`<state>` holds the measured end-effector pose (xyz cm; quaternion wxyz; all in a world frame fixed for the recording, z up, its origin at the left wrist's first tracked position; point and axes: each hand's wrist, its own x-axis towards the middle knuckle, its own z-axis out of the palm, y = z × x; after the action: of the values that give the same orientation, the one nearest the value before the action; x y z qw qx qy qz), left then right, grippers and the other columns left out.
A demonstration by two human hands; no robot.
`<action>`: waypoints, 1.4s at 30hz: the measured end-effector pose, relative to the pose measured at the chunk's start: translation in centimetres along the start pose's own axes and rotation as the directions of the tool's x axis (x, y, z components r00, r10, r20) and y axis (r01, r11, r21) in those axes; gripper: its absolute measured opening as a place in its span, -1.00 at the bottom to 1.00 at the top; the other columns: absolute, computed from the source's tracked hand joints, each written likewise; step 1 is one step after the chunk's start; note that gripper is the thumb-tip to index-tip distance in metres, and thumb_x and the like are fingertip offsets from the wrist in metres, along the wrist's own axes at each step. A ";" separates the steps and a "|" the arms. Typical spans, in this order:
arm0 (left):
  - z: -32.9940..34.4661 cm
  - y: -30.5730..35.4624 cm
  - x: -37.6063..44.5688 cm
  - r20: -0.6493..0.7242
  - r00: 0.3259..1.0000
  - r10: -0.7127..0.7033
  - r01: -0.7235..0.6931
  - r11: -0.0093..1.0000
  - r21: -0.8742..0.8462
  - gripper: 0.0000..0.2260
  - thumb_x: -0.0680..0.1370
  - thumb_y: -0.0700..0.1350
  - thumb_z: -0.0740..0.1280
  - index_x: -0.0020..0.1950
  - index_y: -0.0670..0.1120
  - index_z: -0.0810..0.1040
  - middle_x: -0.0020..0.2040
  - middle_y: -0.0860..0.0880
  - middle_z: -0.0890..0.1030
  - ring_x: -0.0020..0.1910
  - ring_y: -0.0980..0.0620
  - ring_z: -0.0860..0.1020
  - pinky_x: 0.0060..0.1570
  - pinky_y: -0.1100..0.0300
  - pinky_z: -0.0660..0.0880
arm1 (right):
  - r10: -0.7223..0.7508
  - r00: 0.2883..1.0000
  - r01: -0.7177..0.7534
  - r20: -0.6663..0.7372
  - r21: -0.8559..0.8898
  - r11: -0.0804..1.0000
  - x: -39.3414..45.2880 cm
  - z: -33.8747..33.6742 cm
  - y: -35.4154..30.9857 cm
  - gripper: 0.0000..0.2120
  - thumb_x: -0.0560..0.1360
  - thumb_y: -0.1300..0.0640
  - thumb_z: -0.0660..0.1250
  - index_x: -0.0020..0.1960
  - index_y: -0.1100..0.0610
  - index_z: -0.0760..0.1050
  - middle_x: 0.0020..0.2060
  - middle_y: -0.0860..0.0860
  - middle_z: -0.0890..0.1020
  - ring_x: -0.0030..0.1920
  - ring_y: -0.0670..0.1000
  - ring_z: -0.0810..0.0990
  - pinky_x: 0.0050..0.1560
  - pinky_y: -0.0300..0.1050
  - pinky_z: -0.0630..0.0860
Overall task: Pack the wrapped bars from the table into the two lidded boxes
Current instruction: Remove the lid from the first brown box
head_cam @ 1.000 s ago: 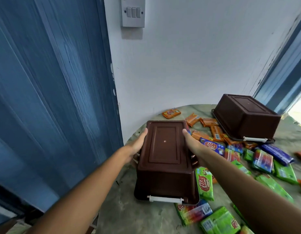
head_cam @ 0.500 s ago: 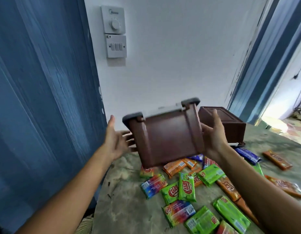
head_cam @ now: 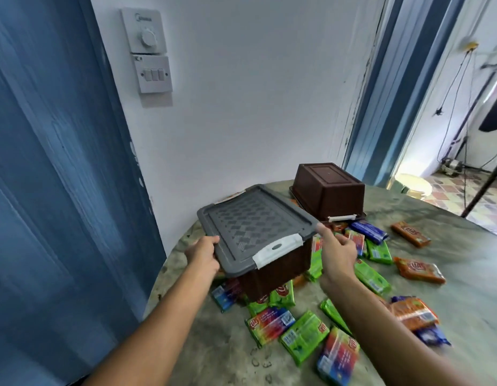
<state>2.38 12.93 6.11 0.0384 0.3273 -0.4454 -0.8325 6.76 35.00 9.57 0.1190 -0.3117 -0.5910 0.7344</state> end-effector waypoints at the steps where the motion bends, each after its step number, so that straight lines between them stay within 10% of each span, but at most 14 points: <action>1: 0.6 -0.7 0.1 -0.001 1.000 0.025 -0.025 0.999 -0.035 -0.84 0.43 -0.43 0.28 -0.13 -0.19 0.53 0.07 -0.25 0.59 0.02 -0.20 0.57 0.07 -0.20 0.51 | 0.091 0.995 -0.092 0.036 0.033 0.995 -0.9 -0.2 0.3 -0.55 0.42 -0.01 0.48 0.15 0.16 0.37 0.05 0.10 0.49 -0.08 0.00 0.49 -0.10 -0.07 0.40; 4: 2.7 -2.6 -1.3 -0.077 0.994 0.083 -0.091 0.991 -0.101 -0.71 0.35 -0.43 0.34 0.05 -0.24 0.59 0.07 -0.26 0.63 0.01 -0.22 0.61 0.04 -0.25 0.54 | 0.301 0.924 -0.329 0.235 0.092 0.940 -1.5 0.0 0.4 -0.65 0.41 0.00 0.49 0.00 0.14 0.41 -0.07 0.09 0.52 -0.08 0.07 0.55 -0.18 -0.03 0.53; 9: 4.6 -5.3 -5.4 -0.143 0.983 0.113 -0.131 0.984 -0.122 -0.58 0.35 -0.43 0.40 0.20 -0.25 0.57 0.05 -0.18 0.63 -0.01 -0.15 0.61 0.09 -0.10 0.56 | 0.252 0.937 -0.275 0.241 0.068 0.959 1.1 -1.0 0.2 -0.75 0.41 0.30 0.45 0.04 0.24 0.47 -0.30 0.11 0.58 -0.58 -0.06 0.55 -0.60 -0.28 0.41; 17: 3.3 -5.3 -6.5 0.036 0.998 0.057 -0.054 0.995 -0.088 -0.63 0.49 -0.15 0.34 0.27 -0.12 0.37 -0.04 -0.15 0.52 -0.16 -0.11 0.60 -0.38 0.01 0.62 | 0.094 0.922 -0.134 0.375 0.081 0.988 4.0 -8.3 -1.6 -0.75 0.46 0.39 0.26 0.13 0.30 0.51 -0.11 0.17 0.65 -0.24 0.10 0.62 -0.24 -0.06 0.59; 20: 3.0 -2.5 -6.6 0.084 0.992 0.092 -0.107 0.977 0.187 -0.75 0.55 0.00 0.25 0.17 -0.08 0.43 -0.05 -0.11 0.53 -0.21 -0.05 0.54 -0.38 0.15 0.58 | 0.113 0.899 -0.130 0.423 0.011 0.991 5.0 -12.7 -2.3 -0.65 0.48 0.37 0.23 0.26 0.35 0.48 0.10 0.24 0.63 -0.03 0.18 0.63 -0.06 -0.02 0.61; 26: 3.2 -3.7 -9.8 0.404 0.913 0.054 -0.347 0.625 0.700 -0.84 0.45 -0.08 0.45 -0.02 -0.11 0.62 -0.24 -0.04 0.59 -0.40 0.08 0.46 -0.40 0.26 0.39 | 0.210 0.836 -0.177 0.507 -0.113 0.978 5.7 -22.6 -2.2 -0.68 0.51 0.29 0.21 0.24 0.29 0.49 0.06 0.22 0.66 -0.10 0.13 0.70 -0.14 0.04 0.66; 35: -0.6 -16.5 -20.9 0.289 0.950 -0.114 -0.221 0.407 0.886 -0.83 0.40 -0.17 0.51 -0.11 -0.22 0.61 -0.31 -0.10 0.53 -0.44 0.06 0.44 -0.52 0.33 0.28 | 0.316 0.743 -0.208 0.590 -0.245 0.947 5.3 -36.3 1.2 -0.71 0.53 0.34 0.14 0.21 0.30 0.49 -0.06 0.19 0.69 -0.18 0.10 0.71 -0.21 0.00 0.66; 42: -4.1 -21.4 -30.2 0.193 0.964 -0.185 -0.099 0.421 0.902 -0.88 0.44 -0.29 0.45 -0.18 -0.31 0.55 -0.53 -0.01 0.52 -0.64 0.17 0.44 -0.67 0.35 0.32 | 0.372 0.748 -0.083 0.549 -0.479 0.874 3.7 -42.4 3.5 -0.68 0.39 0.32 0.30 0.14 0.36 0.51 -0.01 0.27 0.63 0.02 0.26 0.58 0.24 0.36 0.41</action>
<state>33.29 33.58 3.52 -0.2244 0.1943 -0.8148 -0.4980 29.95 69.66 0.58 -0.2476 -0.1396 -0.6976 0.6576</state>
